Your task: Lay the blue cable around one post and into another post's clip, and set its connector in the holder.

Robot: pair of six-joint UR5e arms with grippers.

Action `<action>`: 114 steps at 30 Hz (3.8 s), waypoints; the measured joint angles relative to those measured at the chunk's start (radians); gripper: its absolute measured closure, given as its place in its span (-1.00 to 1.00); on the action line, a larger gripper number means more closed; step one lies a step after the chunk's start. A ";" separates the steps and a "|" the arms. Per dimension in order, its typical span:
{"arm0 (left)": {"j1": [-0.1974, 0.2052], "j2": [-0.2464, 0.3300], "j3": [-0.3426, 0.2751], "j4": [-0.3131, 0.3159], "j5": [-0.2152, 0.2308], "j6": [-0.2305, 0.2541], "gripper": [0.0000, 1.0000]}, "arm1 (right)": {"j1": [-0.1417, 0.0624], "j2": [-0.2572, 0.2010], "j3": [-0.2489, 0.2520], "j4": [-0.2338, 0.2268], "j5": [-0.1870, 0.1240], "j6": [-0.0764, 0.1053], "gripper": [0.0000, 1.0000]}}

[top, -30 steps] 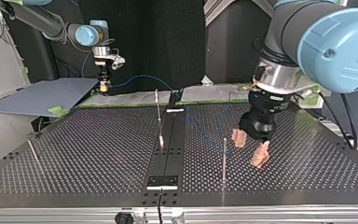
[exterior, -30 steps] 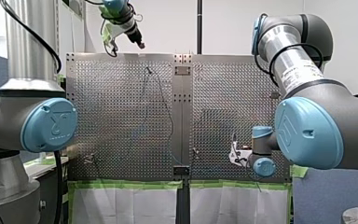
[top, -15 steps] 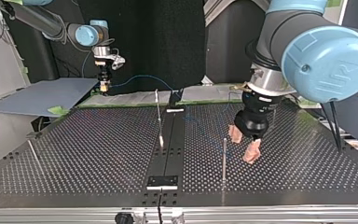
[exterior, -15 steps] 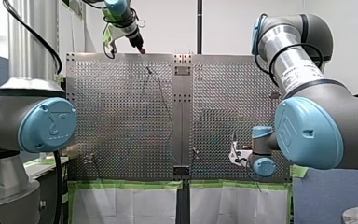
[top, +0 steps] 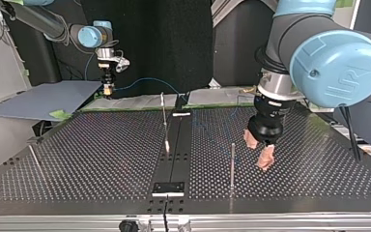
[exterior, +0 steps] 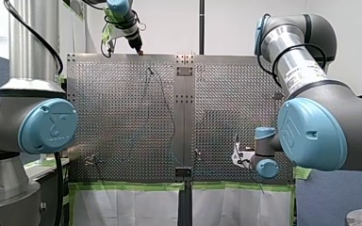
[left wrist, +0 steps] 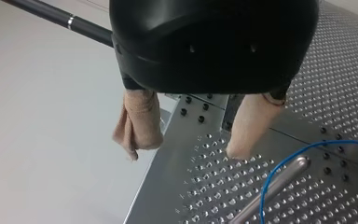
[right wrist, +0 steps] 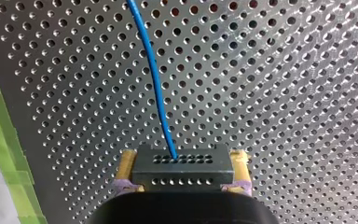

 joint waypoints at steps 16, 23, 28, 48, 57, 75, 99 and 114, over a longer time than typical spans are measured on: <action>-0.003 0.000 0.000 0.000 -0.008 0.147 -1.00 | 0.000 0.000 0.000 0.001 -0.001 -0.002 1.00; -0.003 0.000 -0.001 0.001 -0.018 0.207 -1.00 | 0.000 0.000 0.000 0.001 -0.001 -0.003 1.00; -0.003 0.001 -0.001 0.001 -0.020 0.244 -1.00 | 0.000 0.000 0.000 0.001 -0.001 -0.004 1.00; -0.008 0.000 -0.001 0.001 -0.020 0.291 -1.00 | 0.002 0.000 0.000 0.003 -0.001 -0.005 1.00; -0.009 0.000 -0.002 0.001 -0.020 0.290 -1.00 | 0.003 0.000 0.000 0.003 -0.001 -0.005 1.00; -0.014 0.001 -0.009 0.002 -0.018 0.268 -1.00 | 0.003 0.000 0.000 0.004 -0.001 -0.005 1.00; -0.184 0.024 -0.196 0.178 -0.046 0.213 -1.00 | 0.007 0.000 0.000 0.028 0.004 -0.017 1.00; -0.319 -0.110 -0.331 0.314 -0.082 0.119 -1.00 | 0.017 -0.001 0.000 0.047 0.021 -0.032 1.00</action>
